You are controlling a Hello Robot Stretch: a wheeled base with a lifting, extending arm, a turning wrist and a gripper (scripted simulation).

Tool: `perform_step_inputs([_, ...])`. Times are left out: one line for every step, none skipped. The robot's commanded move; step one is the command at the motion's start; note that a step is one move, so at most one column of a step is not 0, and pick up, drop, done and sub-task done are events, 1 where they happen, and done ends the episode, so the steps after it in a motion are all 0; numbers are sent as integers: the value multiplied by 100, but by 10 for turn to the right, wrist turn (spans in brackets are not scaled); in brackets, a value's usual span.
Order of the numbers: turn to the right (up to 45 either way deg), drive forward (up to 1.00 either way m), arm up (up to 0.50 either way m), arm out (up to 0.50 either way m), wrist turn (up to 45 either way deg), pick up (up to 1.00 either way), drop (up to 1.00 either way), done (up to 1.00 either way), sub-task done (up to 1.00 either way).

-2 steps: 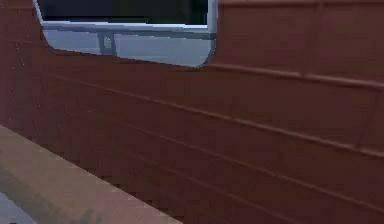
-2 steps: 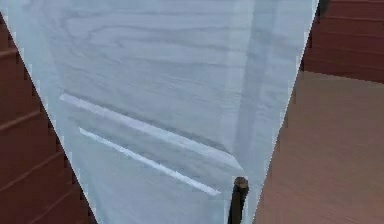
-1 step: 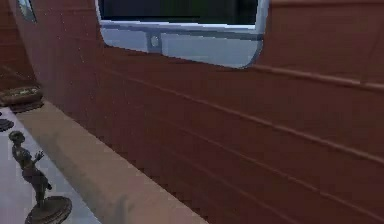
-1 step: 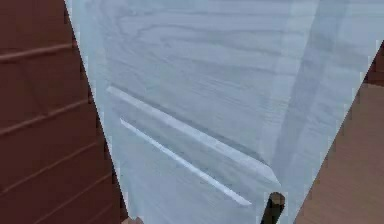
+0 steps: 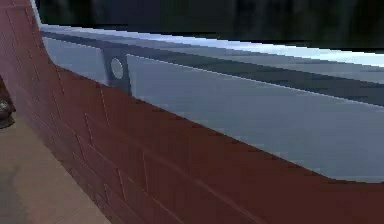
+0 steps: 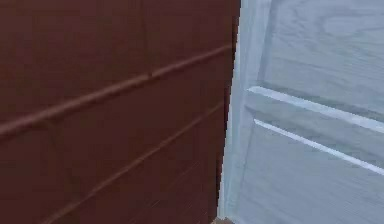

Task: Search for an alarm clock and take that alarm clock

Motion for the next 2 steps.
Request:
perform_step_inputs([-450, 0, 0, 0, 0, 0, 0, 0, 0])
perform_step_inputs([-90, 0, 0, 0, 0, 0, 0, 0, 0])
